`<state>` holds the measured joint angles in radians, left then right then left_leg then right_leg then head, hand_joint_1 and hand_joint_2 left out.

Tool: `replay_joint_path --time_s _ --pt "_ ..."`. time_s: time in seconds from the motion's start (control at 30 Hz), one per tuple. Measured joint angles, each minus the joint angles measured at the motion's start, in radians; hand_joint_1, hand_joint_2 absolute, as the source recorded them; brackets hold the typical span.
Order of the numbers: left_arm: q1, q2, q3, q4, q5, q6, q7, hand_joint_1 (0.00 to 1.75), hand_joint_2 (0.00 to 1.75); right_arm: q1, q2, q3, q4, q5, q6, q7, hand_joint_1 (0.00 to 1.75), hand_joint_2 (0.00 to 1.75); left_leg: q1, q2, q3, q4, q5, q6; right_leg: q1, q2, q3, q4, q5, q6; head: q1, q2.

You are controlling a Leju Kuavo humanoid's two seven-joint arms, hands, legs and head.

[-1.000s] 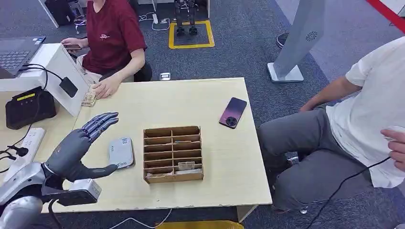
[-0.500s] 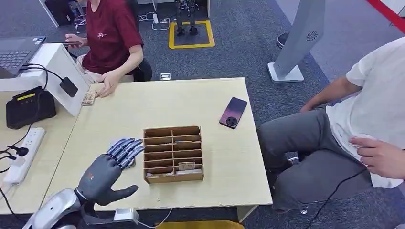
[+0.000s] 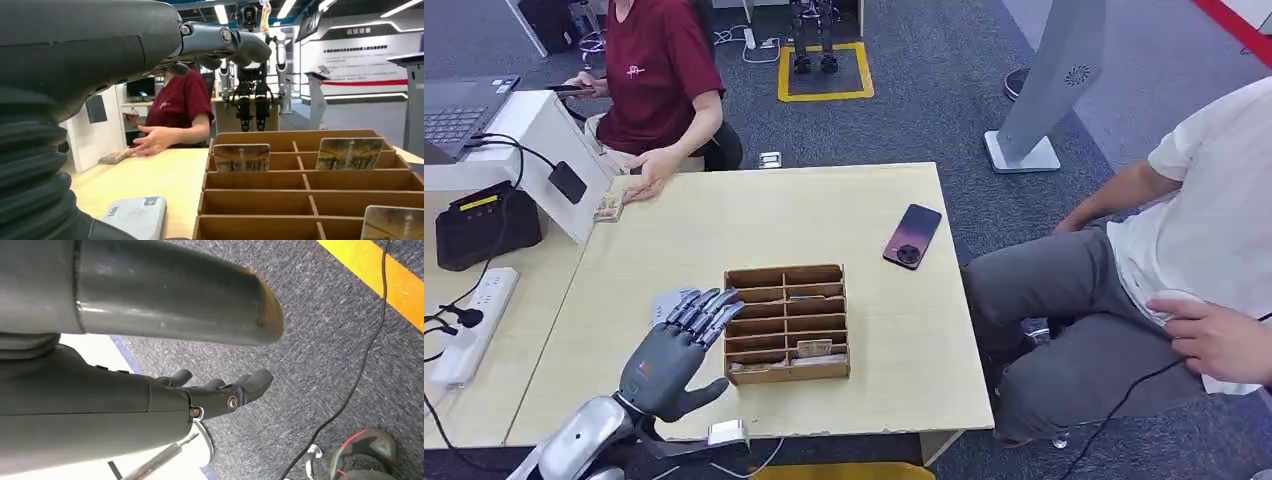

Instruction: Pass the card to the sensor for recognition and then transmit it.

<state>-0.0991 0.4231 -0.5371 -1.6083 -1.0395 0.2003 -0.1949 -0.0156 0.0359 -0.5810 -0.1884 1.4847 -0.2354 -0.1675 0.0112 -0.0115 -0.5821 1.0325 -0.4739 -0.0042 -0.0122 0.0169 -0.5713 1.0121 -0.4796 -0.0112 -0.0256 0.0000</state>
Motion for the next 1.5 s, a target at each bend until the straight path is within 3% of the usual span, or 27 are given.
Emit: replay_joint_path --time_s 0.23,0.7,1.23,1.5 --pt "-0.002 0.005 0.000 0.021 0.033 -0.027 -0.008 0.00 1.75 0.000 -0.001 0.000 0.000 0.002 0.005 0.000 0.00 0.00 0.000 0.000 0.000 0.000 0.000 0.000 0.000 0.000 0.000 0.000 0.000 0.000 0.000 0.000" --pt "0.006 0.072 0.000 -0.006 0.233 -0.115 -0.098 0.00 1.75 0.000 -0.008 0.000 0.000 0.005 0.005 -0.010 0.00 0.00 0.000 0.000 0.000 0.000 0.000 0.000 0.000 0.000 0.000 0.000 0.000 0.000 0.000 0.000" --pt "0.026 0.064 -0.011 -0.003 0.088 -0.098 -0.053 0.00 1.75 0.000 -0.009 0.000 0.000 0.011 0.006 -0.003 0.00 0.00 0.000 0.000 0.000 0.000 0.000 0.000 0.000 0.000 0.000 0.000 0.000 0.000 0.000 0.000" --pt "0.027 0.046 -0.026 0.015 0.072 -0.085 -0.042 0.00 1.75 0.000 -0.009 0.000 0.000 0.011 0.006 -0.003 0.00 0.00 0.000 0.000 0.000 0.000 0.000 0.000 0.000 0.000 0.000 0.000 0.000 0.000 0.000 0.000"
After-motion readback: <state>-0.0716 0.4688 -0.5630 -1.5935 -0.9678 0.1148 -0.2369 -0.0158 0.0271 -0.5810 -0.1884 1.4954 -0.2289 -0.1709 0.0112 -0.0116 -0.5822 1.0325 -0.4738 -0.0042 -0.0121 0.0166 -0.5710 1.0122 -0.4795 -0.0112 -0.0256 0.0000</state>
